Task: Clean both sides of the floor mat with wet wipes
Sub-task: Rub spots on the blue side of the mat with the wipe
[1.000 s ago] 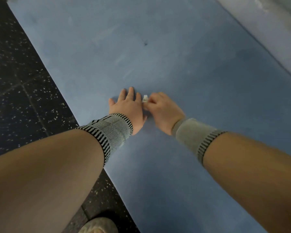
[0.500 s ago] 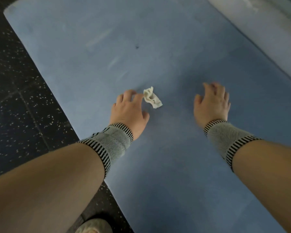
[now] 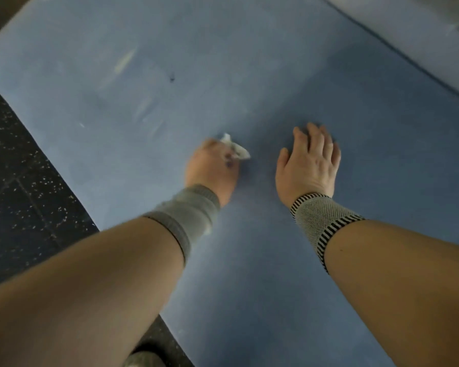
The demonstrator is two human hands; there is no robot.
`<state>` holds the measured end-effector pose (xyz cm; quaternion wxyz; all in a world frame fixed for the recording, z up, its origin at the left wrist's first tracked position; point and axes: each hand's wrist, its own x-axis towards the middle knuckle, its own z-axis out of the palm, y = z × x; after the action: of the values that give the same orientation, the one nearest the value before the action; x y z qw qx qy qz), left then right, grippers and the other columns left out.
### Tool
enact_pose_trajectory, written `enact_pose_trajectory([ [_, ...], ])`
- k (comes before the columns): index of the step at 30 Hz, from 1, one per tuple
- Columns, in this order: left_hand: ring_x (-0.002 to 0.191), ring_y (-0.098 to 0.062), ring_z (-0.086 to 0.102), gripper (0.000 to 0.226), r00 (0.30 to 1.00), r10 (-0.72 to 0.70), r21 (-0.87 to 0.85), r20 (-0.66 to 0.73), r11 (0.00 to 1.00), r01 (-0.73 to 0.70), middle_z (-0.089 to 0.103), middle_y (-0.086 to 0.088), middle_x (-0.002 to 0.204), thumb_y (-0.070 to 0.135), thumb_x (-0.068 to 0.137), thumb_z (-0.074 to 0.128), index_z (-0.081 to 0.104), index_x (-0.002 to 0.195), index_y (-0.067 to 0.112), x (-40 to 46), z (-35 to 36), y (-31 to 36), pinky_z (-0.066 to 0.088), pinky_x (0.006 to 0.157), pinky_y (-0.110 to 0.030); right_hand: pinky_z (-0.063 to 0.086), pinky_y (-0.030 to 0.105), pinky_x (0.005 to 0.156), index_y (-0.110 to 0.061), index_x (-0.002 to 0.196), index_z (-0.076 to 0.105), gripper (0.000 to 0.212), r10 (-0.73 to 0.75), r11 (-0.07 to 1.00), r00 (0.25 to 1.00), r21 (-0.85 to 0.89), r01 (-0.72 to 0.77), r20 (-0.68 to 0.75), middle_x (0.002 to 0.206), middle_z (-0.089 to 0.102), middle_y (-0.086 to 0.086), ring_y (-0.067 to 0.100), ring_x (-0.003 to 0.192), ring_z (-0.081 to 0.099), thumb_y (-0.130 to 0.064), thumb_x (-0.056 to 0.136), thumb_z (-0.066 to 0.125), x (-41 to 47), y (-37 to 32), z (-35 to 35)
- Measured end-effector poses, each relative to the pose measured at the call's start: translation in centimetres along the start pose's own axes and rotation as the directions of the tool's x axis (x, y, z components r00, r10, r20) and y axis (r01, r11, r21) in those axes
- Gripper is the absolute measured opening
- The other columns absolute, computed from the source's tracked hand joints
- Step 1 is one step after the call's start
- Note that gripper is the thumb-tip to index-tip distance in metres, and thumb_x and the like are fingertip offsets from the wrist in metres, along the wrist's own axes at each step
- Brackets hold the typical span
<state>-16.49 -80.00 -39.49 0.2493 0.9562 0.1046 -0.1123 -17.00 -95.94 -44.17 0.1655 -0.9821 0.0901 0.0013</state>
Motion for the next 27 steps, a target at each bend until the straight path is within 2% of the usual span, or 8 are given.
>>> enact_pose_trajectory([
  [4,0.101,-0.026,0.053,0.005,0.964,0.246,0.111,0.099,0.96,-0.256,0.054,0.002,0.099,0.022,0.091,0.061,0.065,0.089,0.019,-1.2,0.7,1.2,0.031,0.079,-0.022,0.012,0.047,0.115,-0.011,0.136,0.043,0.047,-0.013,1.0,1.0,0.009,0.013,0.015,0.147,0.034,0.01,0.028,0.141,0.022,-0.029,0.093,0.046,0.0,0.1,-0.2],
  [8,0.091,-0.028,0.054,0.02,0.99,-0.136,0.311,0.022,0.942,0.122,0.058,-0.006,0.109,0.022,0.096,0.052,0.063,0.105,0.009,4.0,-2.4,-2.1,0.038,0.072,-0.031,0.011,0.048,0.115,-0.011,0.138,0.04,0.049,-0.009,1.0,0.999,0.001,0.009,0.048,0.148,0.032,0.01,0.028,0.141,0.02,-0.03,0.093,0.045,-0.1,0.0,-0.3],
  [10,0.097,-0.032,0.056,0.028,0.978,-0.206,0.333,-0.029,0.921,0.204,0.059,-0.011,0.115,0.027,0.096,0.051,0.065,0.109,0.006,3.6,-2.7,-2.2,0.043,0.079,-0.033,0.012,0.05,0.115,-0.01,0.138,0.04,0.049,-0.007,1.0,0.999,0.002,0.007,0.054,0.147,0.032,0.012,0.03,0.141,0.02,-0.03,0.093,0.045,-0.1,-0.1,-0.4],
  [13,0.1,-0.035,0.058,0.023,0.985,0.096,0.216,0.14,0.968,-0.125,0.062,-0.014,0.111,0.023,0.092,0.059,0.07,0.1,0.004,-0.1,-1.2,0.5,0.044,0.086,-0.035,0.012,0.05,0.114,-0.008,0.136,0.042,0.049,-0.009,1.0,0.998,0.005,0.009,0.054,0.147,0.033,0.014,0.032,0.14,0.021,-0.03,0.092,0.046,0.0,-0.2,-0.5],
  [16,0.088,-0.039,0.06,0.009,0.874,0.387,0.159,0.294,0.882,-0.445,0.065,-0.017,0.097,0.008,0.087,0.067,0.07,0.087,0.0,-0.6,-0.9,0.9,0.048,0.077,-0.041,0.012,0.05,0.114,-0.008,0.135,0.043,0.049,-0.009,1.0,0.999,-0.002,0.009,0.04,0.145,0.036,0.014,0.032,0.139,0.024,-0.029,0.091,0.048,0.0,-0.2,-0.5],
  [22,0.102,-0.034,0.057,0.017,0.977,0.214,0.251,0.014,0.945,-0.21,0.066,-0.014,0.106,0.013,0.092,0.058,0.073,0.098,0.006,9.5,-3.1,-0.8,0.042,0.084,-0.035,0.015,0.049,0.115,-0.01,0.134,0.043,0.05,0.039,0.998,0.999,-0.057,-0.037,0.029,0.144,0.038,0.012,0.031,0.138,0.026,-0.032,0.089,0.044,0.0,-0.4,-0.2],
  [24,0.1,-0.035,0.06,0.016,0.863,0.458,0.108,0.214,0.867,-0.487,0.069,-0.015,0.104,0.008,0.088,0.061,0.074,0.098,0.004,7.6,-2.3,0.8,0.04,0.089,-0.034,0.017,0.049,0.115,-0.01,0.134,0.045,0.05,0.053,0.996,0.998,-0.071,-0.052,0.014,0.144,0.038,0.012,0.031,0.138,0.027,-0.03,0.089,0.048,0.1,-0.6,-0.3],
  [27,0.101,-0.033,0.057,0.017,0.532,0.678,0.009,0.508,0.613,-0.79,0.065,-0.009,0.108,0.017,0.094,0.058,0.071,0.099,0.008,6.0,-1.8,0.3,0.044,0.087,-0.044,0.021,0.05,0.114,-0.007,0.131,0.048,0.048,0.058,0.993,0.998,-0.098,-0.06,-0.02,0.142,0.041,0.015,0.033,0.135,0.03,-0.026,0.087,0.056,-0.1,-1.0,-0.4],
])
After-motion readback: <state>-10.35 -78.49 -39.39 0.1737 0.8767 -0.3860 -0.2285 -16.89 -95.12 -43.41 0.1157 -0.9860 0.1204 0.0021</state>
